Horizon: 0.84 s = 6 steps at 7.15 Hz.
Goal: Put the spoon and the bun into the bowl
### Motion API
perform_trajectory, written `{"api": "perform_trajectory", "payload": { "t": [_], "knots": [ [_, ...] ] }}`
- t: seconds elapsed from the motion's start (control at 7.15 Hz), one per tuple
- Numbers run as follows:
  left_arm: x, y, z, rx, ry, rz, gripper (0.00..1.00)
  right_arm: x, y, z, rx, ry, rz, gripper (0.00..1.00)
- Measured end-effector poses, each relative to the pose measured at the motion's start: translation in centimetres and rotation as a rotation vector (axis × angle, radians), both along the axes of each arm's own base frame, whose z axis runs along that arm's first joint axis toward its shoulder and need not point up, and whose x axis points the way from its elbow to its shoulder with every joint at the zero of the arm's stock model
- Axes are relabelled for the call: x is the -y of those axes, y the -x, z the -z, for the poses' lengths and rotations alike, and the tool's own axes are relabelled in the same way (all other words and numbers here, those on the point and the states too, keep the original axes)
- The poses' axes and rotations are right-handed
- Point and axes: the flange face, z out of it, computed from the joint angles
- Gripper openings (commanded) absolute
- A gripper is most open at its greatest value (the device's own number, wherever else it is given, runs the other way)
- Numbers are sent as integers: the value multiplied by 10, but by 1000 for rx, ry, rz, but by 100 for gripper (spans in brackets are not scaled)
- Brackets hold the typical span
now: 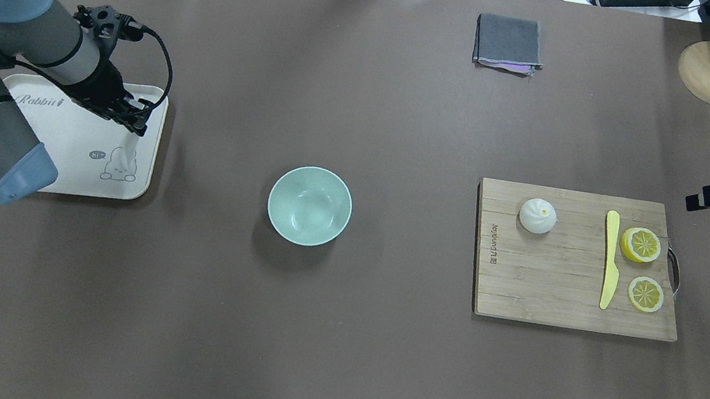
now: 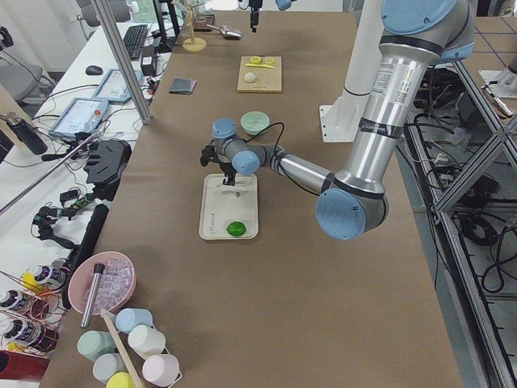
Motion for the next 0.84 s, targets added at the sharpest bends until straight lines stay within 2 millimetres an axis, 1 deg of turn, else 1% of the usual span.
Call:
{"api": "perform_trajectory", "payload": {
  "t": [0.14, 0.28, 0.42, 0.56, 0.7, 0.84],
  "knots": [
    [-3, -25, 44, -49, 29, 18, 0, -1, 29, 16, -6, 11, -17, 99],
    [-13, -54, 81, -87, 56, 23, 0, -4, 58, 26, -16, 14, -27, 98],
    [-25, -82, 112, -113, 79, 29, 0, -7, 83, 33, -30, 5, -27, 97],
    [-36, -109, 133, -124, 89, 34, 0, -10, 105, 37, -44, -7, -24, 96],
    [-41, -128, 147, -128, 91, 38, 0, -11, 126, 42, -53, -12, -25, 94],
    [-43, -140, 156, -131, 91, 41, 0, -12, 145, 45, -58, -13, -26, 94]
  ]
}}
